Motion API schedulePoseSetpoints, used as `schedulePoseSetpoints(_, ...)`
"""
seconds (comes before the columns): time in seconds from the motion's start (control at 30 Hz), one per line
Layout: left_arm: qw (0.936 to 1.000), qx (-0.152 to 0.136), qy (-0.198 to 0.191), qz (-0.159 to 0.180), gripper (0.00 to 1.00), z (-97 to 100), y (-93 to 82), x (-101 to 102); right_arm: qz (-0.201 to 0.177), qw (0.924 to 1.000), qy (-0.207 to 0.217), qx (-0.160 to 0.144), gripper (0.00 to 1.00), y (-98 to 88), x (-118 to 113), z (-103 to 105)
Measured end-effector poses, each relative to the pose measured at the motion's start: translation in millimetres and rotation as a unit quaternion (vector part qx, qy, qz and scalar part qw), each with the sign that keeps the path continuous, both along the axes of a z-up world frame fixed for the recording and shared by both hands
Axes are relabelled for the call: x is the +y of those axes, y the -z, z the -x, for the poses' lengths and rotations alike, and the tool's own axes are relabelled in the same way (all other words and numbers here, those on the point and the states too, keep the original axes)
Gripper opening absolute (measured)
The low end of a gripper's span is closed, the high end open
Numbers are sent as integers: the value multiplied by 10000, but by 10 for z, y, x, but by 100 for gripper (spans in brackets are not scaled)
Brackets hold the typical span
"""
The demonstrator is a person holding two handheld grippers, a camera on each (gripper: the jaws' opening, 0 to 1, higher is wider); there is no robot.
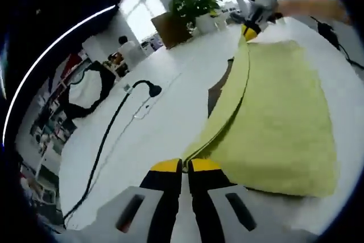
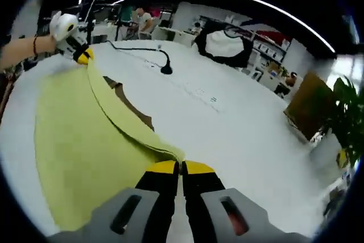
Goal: Fold the garment on the visible template until the final outline fits inside the template.
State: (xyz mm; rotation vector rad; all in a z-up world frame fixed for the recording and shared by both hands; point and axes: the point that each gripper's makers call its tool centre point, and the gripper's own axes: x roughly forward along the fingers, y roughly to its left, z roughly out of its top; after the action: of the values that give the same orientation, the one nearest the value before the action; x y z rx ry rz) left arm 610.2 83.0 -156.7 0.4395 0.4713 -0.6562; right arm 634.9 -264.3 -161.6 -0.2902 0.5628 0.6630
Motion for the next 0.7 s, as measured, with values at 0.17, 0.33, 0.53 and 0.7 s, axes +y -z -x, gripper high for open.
schedulePoseSetpoints(0.17, 9901, 449, -723, 1120, 5, -72, -22, 19, -1067, 9891, 775, 661, 0, 31, -52, -46)
schedulePoseSetpoints(0.33, 9720, 851, -1256, 1796, 5, -79, 80, 52, -1214, 9839, 983, 865, 0, 113, -48, -37)
schedulePoseSetpoints(0.53, 9565, 931, -1621, 2239, 6, -144, 110, 98, -1244, 9801, 1247, 918, 0, 142, -34, -44)
schedulePoseSetpoints(0.7, 9585, 913, -1665, 2126, 6, -156, 138, 71, -1084, 9855, 1130, 656, 0, 113, 2, -106)
